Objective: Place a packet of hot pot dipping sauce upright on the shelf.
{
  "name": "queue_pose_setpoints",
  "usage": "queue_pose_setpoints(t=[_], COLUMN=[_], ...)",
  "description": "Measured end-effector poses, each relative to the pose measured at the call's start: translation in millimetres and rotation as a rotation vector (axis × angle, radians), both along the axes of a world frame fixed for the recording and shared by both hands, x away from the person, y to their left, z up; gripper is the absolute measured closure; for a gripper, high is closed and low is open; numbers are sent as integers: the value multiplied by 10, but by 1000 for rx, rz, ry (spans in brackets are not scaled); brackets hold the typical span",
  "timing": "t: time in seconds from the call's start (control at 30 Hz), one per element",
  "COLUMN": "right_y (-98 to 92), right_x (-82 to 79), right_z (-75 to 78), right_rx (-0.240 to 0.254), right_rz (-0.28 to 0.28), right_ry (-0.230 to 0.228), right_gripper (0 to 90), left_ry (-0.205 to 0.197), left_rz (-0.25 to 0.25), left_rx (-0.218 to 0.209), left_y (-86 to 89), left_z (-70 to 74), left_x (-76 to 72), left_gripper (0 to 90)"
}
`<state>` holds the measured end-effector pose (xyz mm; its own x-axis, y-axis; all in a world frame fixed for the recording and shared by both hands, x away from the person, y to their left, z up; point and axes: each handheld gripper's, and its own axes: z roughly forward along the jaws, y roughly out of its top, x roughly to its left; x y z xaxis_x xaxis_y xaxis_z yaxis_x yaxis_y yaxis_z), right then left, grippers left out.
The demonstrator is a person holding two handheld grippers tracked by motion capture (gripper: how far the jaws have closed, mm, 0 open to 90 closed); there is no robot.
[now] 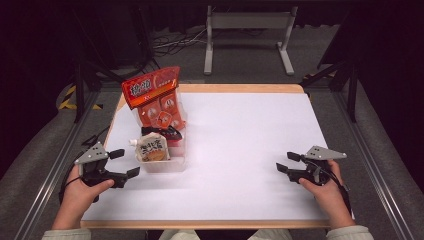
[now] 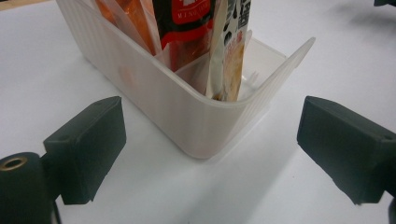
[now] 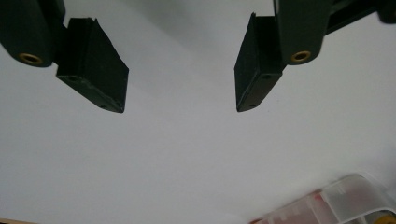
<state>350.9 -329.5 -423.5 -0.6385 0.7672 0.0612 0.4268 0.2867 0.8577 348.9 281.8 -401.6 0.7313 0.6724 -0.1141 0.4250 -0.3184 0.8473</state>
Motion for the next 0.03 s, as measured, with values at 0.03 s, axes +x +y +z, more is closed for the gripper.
queue_pose_setpoints(t=[0.03], right_y=[0], right_x=[0], right_z=[0], right_rx=[0], right_rz=[0], right_ry=[0], right_gripper=[354], left_ry=[-1], left_rz=[-1], left_rx=[4], left_y=[0], left_z=[-4], left_x=[2], left_gripper=[91])
